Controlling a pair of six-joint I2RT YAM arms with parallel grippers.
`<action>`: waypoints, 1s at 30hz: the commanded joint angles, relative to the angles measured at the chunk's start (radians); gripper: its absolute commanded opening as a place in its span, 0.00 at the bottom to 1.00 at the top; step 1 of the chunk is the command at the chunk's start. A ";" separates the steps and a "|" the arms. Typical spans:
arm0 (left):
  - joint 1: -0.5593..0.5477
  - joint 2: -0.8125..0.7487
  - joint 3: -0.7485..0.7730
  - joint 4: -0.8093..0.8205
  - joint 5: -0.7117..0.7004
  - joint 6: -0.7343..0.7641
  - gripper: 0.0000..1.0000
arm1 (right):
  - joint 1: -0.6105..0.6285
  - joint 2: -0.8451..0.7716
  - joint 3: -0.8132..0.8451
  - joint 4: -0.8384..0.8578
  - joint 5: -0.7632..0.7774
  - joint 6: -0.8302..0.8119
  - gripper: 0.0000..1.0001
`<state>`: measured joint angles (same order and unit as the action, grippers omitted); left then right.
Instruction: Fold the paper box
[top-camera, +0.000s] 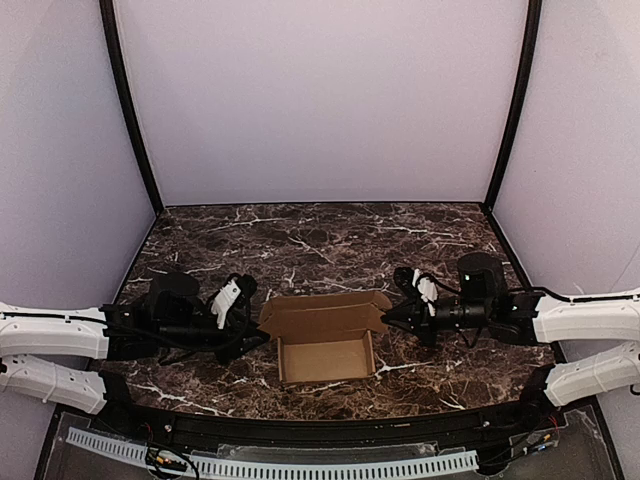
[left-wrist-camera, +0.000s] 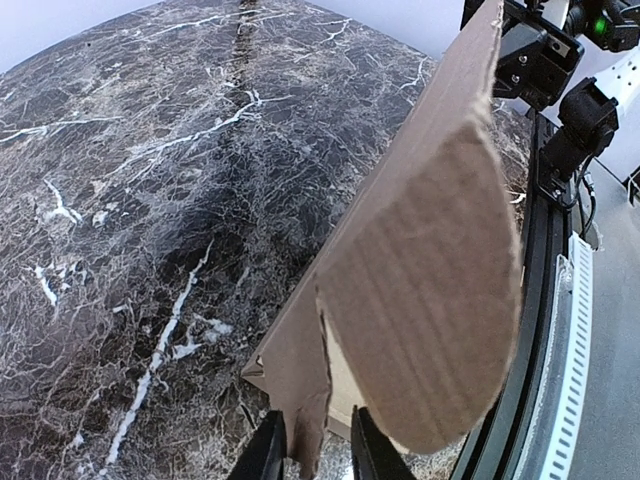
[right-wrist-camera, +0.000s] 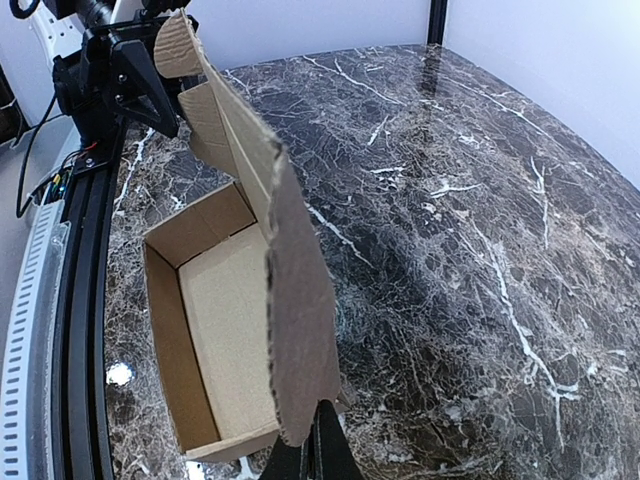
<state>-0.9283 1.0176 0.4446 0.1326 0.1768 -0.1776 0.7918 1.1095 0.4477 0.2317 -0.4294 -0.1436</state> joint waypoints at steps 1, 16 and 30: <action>0.005 0.000 0.026 -0.002 0.010 0.024 0.20 | 0.003 0.019 0.023 0.044 -0.016 0.016 0.00; 0.005 -0.020 0.042 -0.030 -0.036 0.050 0.01 | 0.003 0.039 0.031 0.052 -0.017 0.027 0.00; 0.005 0.029 0.069 -0.032 -0.030 0.026 0.00 | 0.022 0.053 0.033 0.105 0.014 0.136 0.00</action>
<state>-0.9276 1.0271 0.4824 0.1146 0.1417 -0.1360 0.7933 1.1477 0.4599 0.2466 -0.4297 -0.0811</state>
